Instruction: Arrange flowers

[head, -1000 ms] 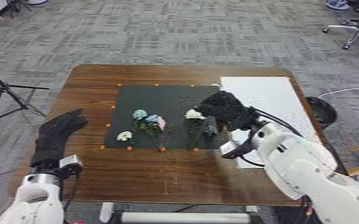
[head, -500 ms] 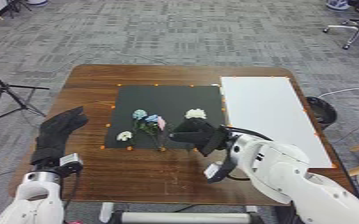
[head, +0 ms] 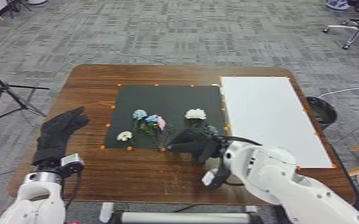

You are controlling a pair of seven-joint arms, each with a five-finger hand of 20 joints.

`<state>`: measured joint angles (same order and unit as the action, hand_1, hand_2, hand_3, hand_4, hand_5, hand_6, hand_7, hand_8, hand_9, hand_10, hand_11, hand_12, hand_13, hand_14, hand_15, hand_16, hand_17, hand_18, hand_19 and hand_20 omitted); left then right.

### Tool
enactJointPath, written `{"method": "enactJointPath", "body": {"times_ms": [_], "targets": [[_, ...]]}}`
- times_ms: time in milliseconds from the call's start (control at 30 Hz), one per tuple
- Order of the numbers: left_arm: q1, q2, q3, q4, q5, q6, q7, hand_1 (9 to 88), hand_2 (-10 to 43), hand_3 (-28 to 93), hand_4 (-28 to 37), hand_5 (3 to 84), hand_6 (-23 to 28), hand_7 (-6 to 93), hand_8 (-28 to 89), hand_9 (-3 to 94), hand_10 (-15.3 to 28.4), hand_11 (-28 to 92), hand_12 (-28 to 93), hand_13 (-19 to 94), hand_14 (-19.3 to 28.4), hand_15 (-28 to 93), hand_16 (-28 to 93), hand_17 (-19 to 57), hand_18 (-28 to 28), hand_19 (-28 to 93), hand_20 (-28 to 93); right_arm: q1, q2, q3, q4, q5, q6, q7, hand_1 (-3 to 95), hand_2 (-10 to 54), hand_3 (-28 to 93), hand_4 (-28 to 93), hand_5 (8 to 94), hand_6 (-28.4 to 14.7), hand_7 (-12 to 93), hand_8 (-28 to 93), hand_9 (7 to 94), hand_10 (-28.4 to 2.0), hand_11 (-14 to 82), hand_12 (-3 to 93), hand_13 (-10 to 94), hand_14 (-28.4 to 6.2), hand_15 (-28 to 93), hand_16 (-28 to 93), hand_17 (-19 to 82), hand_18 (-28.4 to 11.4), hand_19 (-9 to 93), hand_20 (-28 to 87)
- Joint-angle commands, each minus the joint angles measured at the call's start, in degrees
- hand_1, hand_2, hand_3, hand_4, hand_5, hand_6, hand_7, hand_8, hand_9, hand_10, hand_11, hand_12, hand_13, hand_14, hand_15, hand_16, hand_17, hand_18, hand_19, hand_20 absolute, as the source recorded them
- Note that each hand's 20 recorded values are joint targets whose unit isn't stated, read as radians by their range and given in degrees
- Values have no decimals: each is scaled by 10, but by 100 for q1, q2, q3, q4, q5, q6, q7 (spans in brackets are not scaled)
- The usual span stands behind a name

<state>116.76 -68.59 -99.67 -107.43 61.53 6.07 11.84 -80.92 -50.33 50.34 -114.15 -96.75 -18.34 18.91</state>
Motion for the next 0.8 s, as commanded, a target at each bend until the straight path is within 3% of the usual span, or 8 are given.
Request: {"method": "enactJointPath", "body": {"times_ms": [33, 500, 800], "targets": [[5, -40, 9, -4, 6, -21, -6, 283, 38, 681, -266, 527, 11, 164, -71, 514, 143, 244, 155, 407, 185, 273, 12, 67, 124, 113, 185, -37, 196, 142, -40, -182, 3, 87, 304, 207, 456, -110, 538, -48, 54, -60, 554, -132, 69, 75, 873, -43, 683, 302, 541, -221, 932, 657], [51, -35, -24, -35, 9, -33, 19, 283, 38, 680, -265, 527, 10, 163, -71, 514, 143, 243, 155, 407, 187, 274, 11, 67, 125, 113, 185, -224, 469, 461, -166, -85, 31, 201, 292, 196, 477, -117, 552, -48, 58, -63, 570, -136, 71, 79, 877, -40, 689, 300, 550, -220, 932, 667], [31, -32, -4, -21, 7, -37, 33, 283, 38, 680, -264, 526, 8, 164, -71, 514, 143, 243, 154, 409, 188, 285, 11, 67, 125, 113, 185, -200, 382, 532, -294, 309, 334, 13, 288, 186, 482, -115, 563, -44, 63, -63, 581, -136, 73, 81, 879, -40, 689, 300, 554, -220, 932, 667]]}}
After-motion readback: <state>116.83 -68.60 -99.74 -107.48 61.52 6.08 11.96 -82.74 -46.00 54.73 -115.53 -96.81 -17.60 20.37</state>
